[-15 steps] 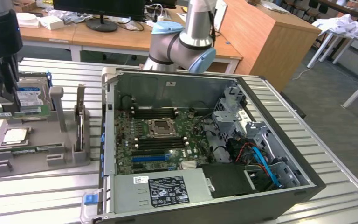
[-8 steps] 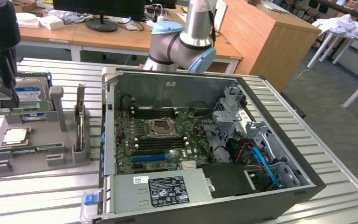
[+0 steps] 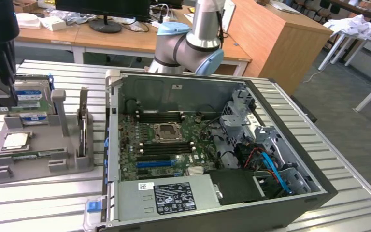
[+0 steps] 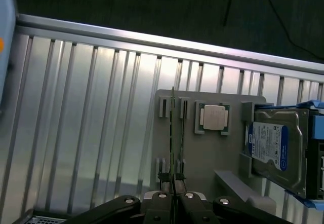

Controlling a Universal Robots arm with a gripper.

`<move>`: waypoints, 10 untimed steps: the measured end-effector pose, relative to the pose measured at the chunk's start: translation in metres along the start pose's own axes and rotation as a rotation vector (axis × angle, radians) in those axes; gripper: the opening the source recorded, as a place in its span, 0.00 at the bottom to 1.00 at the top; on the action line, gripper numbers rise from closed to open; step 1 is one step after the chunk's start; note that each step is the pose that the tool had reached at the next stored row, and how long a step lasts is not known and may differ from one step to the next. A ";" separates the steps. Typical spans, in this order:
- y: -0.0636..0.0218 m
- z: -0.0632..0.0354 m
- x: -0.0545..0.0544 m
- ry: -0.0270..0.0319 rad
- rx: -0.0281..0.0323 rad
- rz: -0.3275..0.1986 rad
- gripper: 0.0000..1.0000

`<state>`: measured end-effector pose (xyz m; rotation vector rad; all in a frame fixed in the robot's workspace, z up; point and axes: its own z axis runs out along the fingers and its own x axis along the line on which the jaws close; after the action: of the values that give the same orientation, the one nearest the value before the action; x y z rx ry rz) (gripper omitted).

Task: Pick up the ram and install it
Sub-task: 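Pick up the ram and move it above insertion slot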

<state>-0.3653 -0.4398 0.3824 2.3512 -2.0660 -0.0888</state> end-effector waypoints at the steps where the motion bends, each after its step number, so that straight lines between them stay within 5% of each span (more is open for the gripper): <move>1: 0.0001 -0.0015 0.000 0.0000 -0.0001 0.000 0.12; 10: 0.0007 -0.0151 -0.001 0.0000 0.0000 0.000 0.12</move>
<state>-0.3653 -0.4398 0.3975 2.3511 -2.0661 -0.0888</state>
